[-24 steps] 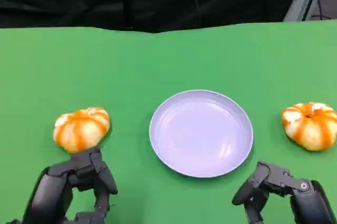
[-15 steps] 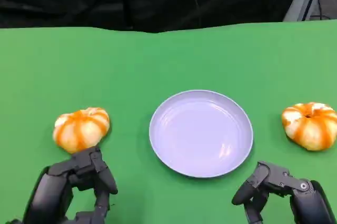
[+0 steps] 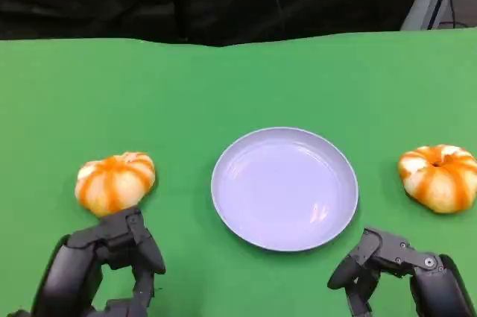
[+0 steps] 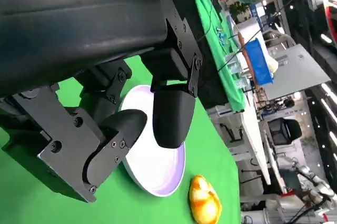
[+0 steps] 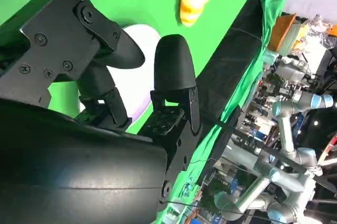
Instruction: Grasp the bread from the table and place it into the plate.
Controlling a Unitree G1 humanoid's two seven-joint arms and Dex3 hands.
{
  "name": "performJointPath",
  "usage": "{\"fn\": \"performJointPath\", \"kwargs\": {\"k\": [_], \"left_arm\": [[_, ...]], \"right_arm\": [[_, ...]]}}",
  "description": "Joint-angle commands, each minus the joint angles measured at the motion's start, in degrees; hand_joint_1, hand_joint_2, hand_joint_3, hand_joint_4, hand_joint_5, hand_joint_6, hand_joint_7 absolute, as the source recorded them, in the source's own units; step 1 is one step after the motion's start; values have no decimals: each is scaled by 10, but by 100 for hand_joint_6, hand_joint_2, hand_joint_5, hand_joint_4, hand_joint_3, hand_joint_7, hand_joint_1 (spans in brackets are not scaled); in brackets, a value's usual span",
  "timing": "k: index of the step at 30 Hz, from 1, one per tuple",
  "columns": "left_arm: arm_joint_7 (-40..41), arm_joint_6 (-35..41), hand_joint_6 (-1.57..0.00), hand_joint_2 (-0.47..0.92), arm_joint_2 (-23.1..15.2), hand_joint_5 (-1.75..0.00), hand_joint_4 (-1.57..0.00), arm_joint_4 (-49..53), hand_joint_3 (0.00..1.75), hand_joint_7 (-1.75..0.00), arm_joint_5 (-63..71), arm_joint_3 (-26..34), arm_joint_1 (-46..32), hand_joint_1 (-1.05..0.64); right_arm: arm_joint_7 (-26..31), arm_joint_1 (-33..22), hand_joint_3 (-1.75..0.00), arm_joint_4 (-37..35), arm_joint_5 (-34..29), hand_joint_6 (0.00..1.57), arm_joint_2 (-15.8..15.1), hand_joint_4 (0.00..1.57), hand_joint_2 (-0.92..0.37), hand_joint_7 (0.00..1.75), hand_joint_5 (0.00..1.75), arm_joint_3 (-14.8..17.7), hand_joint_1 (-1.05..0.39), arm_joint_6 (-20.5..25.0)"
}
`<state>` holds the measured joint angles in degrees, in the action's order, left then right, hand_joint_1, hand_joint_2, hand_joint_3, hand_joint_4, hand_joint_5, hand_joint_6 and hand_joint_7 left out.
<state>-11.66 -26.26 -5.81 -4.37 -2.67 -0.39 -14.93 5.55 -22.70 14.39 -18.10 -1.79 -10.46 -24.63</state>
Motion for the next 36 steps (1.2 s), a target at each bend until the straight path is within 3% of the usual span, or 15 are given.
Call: {"fn": "performJointPath", "kwargs": {"k": [1, 3, 5, 6, 8, 9, 12, 19, 20, 22, 25, 36], "left_arm": [[7, 10, -80, 33, -8, -169, -84, 0, 147, -151, 2, 12, 2, 0], [9, 18, -75, 41, -8, -156, -78, -3, 131, -132, 4, 15, 4, 1], [11, 47, -74, 44, -15, -153, -76, -13, 126, -126, 9, 19, 10, 2], [13, 73, -61, 47, -21, -139, -64, -22, 109, -103, 16, 23, 16, -6], [20, 121, -59, 54, -34, -126, -57, -42, 87, -73, 44, 29, 26, -11], [32, 137, -56, 59, -41, -111, -53, -49, 70, -53, 74, 31, 33, -14], [50, 161, -61, 72, -48, -85, -53, -61, 38, -25, 116, 32, 41, -18], [53, 172, -63, 75, -46, -81, -54, -67, 31, -18, 122, 31, 41, -19], [53, 196, -63, 76, -82, -81, -54, -61, 30, -18, 188, 23, 70, -19], [49, 234, -40, 86, -138, -51, -25, -44, 11, -5, 294, 6, 119, -41], [49, 265, -32, 90, -171, -35, -20, -8, 1, -1, 373, -23, 167, -48], [126, 288, -33, 87, -172, -31, -26, 163, 0, 0, 481, -116, 281, -55]], "right_arm": [[4, 0, -137, -1, 1, 84, 1, 86, -30, 130, 166, -2, -1, 0], [4, 1, -137, -1, 2, 84, 2, 86, -30, 130, 167, -3, -1, 0], [5, 3, -137, -2, 1, 84, 2, 85, -29, 130, 167, -2, 0, -1], [6, 5, -138, -3, 2, 84, 2, 85, -29, 130, 167, -2, 0, -1], [5, 6, -138, -4, 3, 84, 3, 85, -29, 130, 167, -3, 0, 1], [5, 6, -138, -4, 3, 83, 4, 86, -29, 130, 167, -3, 0, 2], [5, 7, -137, -4, 2, 83, 4, 86, -29, 130, 167, -3, -1, 4], [5, 7, -136, -4, 2, 83, 5, 86, -30, 129, 168, -3, -1, 4], [4, 6, -136, -4, 3, 83, 6, 86, -30, 129, 168, -4, -1, 6], [4, 6, -135, -4, 4, 83, 9, 85, -30, 129, 168, -6, -1, 9], [6, 5, -135, -4, 2, 84, 11, 85, -30, 128, 168, -8, -1, 9], [5, 2, -136, 0, 6, 84, 10, 86, -28, 128, 167, -10, -2, 11]]}}
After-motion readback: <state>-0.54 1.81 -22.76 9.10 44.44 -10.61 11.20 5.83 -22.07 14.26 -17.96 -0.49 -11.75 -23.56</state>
